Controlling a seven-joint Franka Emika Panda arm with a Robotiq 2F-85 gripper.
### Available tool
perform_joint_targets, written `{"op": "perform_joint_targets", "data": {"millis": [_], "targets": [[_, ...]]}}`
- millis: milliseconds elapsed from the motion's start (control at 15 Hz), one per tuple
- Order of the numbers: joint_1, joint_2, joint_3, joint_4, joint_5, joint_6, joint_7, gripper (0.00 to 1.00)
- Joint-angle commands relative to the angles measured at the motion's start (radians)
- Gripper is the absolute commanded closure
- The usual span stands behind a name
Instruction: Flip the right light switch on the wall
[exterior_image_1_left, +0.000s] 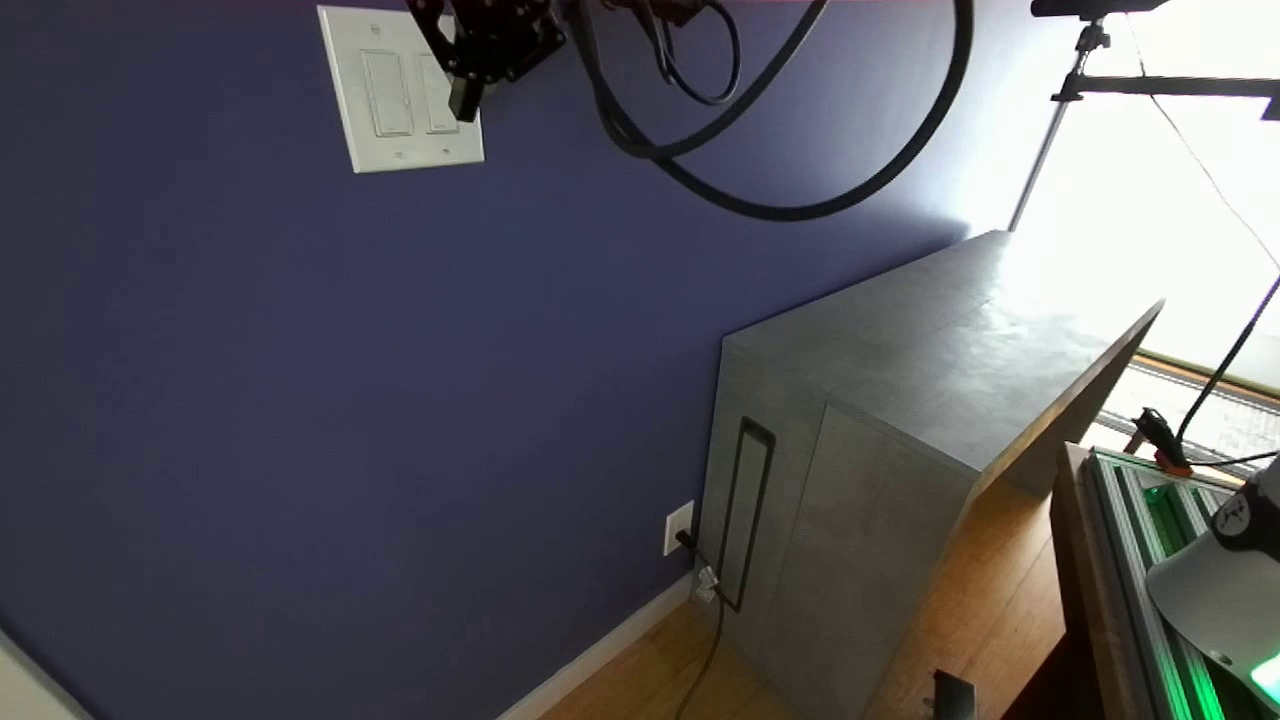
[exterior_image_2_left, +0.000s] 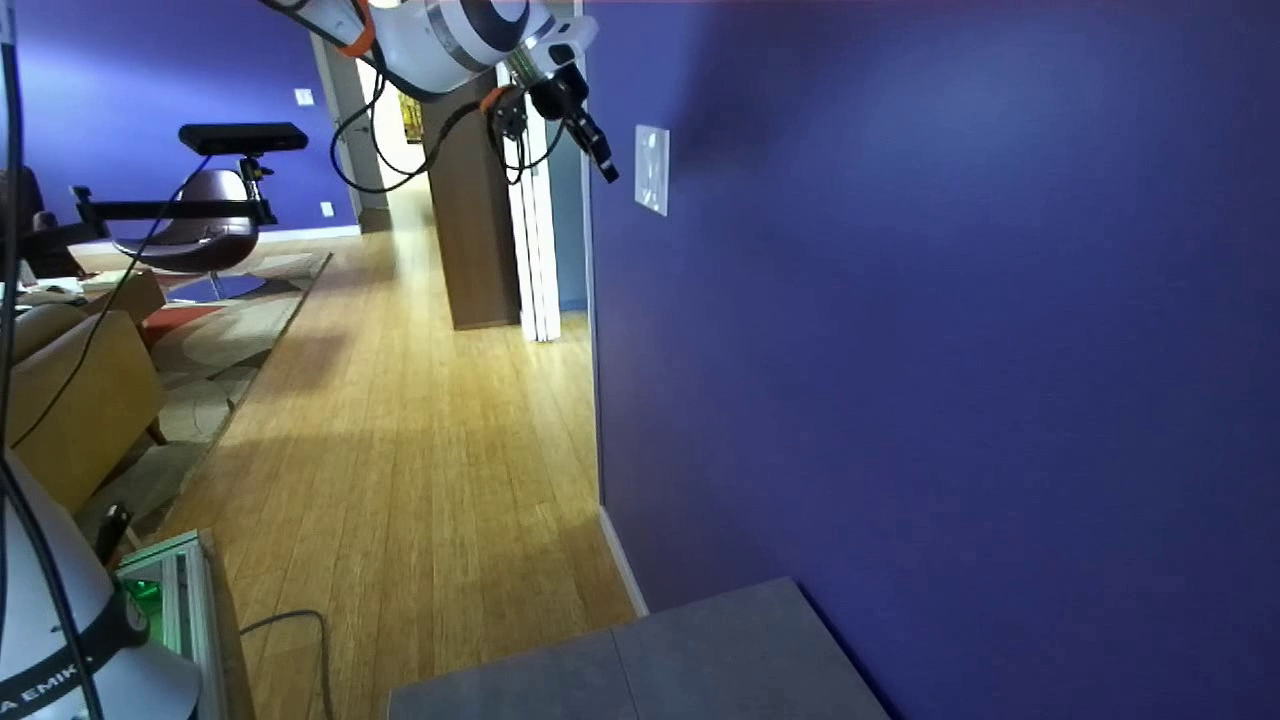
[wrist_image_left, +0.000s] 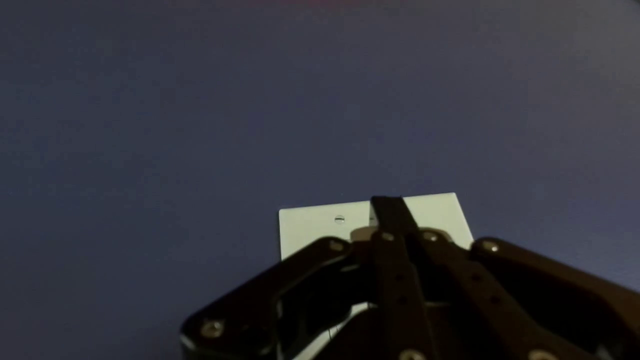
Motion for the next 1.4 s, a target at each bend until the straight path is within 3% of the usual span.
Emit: {"op": "perform_joint_targets", "data": {"millis": [0, 800, 1133, 1333], "targets": [[0.063, 0.066, -0.061, 0.084, -0.079, -0.032, 0.077, 1.00], [0.141, 0.172, -0.164, 0.198, -0.214, -0.054, 0.149, 1.00], [0.146, 0.193, -0.169, 0.222, -0.205, -0.070, 0.137, 1.00], [0.137, 0.176, -0.146, 0.217, -0.145, -0.113, 0.084, 1.00]]}}
